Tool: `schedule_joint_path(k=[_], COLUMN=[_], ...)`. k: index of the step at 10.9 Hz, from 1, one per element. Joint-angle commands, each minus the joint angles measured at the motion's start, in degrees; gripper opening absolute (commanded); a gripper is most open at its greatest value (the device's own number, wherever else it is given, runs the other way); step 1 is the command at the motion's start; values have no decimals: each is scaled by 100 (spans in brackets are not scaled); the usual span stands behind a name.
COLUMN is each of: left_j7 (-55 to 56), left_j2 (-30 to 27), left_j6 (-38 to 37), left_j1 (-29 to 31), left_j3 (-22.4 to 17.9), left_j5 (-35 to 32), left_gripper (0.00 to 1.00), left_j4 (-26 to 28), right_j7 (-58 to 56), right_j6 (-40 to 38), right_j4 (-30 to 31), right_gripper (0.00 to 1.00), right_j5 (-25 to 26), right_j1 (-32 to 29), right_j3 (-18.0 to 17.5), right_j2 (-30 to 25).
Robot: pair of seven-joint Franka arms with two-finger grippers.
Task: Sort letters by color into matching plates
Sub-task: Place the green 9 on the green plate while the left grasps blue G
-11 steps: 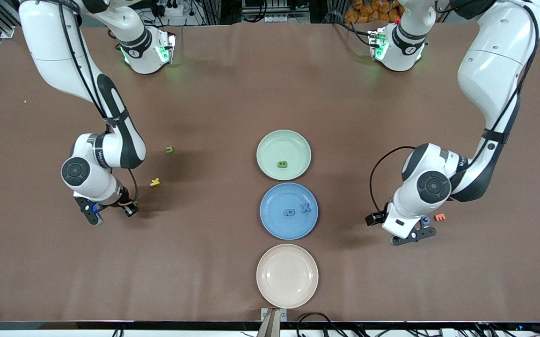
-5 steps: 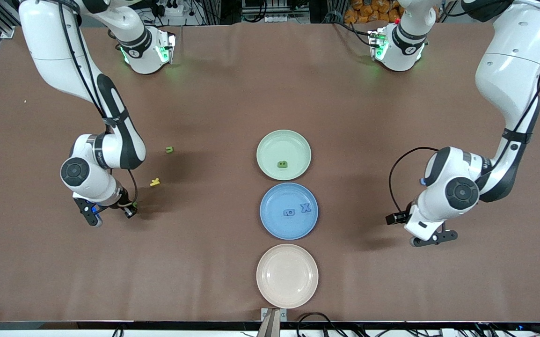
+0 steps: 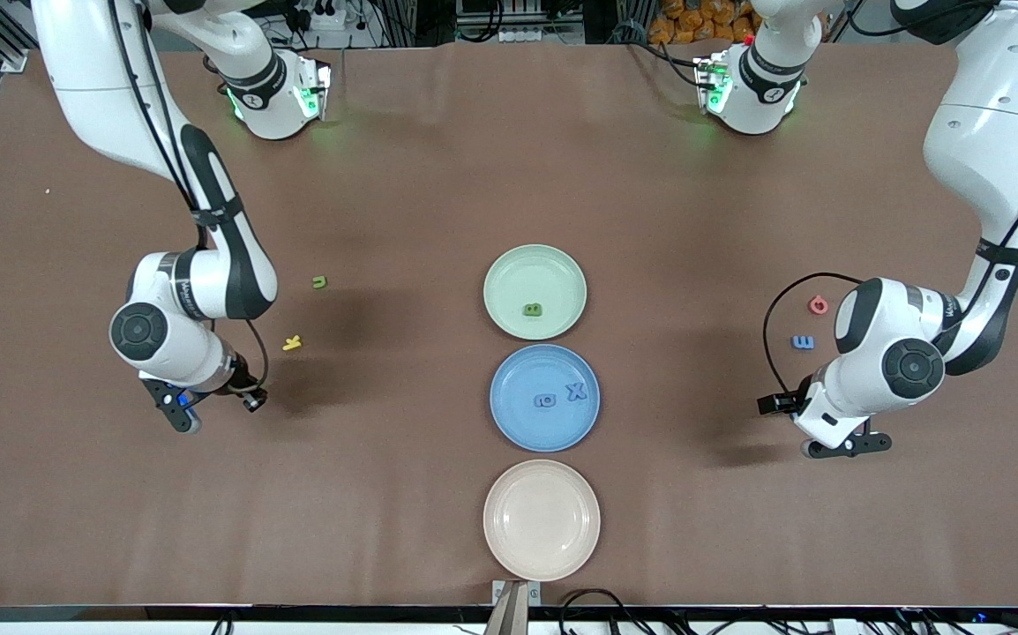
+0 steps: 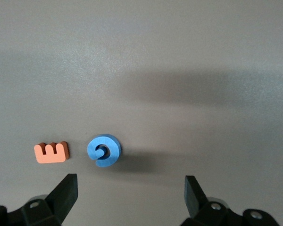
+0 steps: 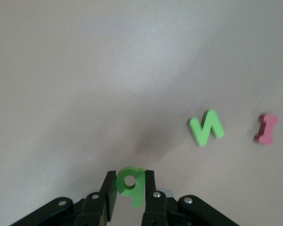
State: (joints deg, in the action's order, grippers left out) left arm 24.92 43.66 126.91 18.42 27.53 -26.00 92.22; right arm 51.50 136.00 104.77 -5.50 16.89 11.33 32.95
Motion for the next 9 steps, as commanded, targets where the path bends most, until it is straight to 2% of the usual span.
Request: schedule_joint_path(k=[1, 6, 9], left_j7=[-303, -470, -506], left_j2=[-60, 54, 99], left_j6=[-35, 140, 289], left_j1=[153, 233, 268], left_j3=[86, 77, 69], left_j5=[96, 96, 96], left_gripper=[100, 100, 100], left_j4=[138, 138, 182], right_j7=[97, 71, 141], right_j6=[-441, -434, -434], right_j4=[61, -44, -35], right_gripper=[0, 0, 0], right_j5=[66, 189, 137], right_j1=[60, 436, 973], right_j3=[-567, -1307, -1326], right_j2=[-446, -518, -492])
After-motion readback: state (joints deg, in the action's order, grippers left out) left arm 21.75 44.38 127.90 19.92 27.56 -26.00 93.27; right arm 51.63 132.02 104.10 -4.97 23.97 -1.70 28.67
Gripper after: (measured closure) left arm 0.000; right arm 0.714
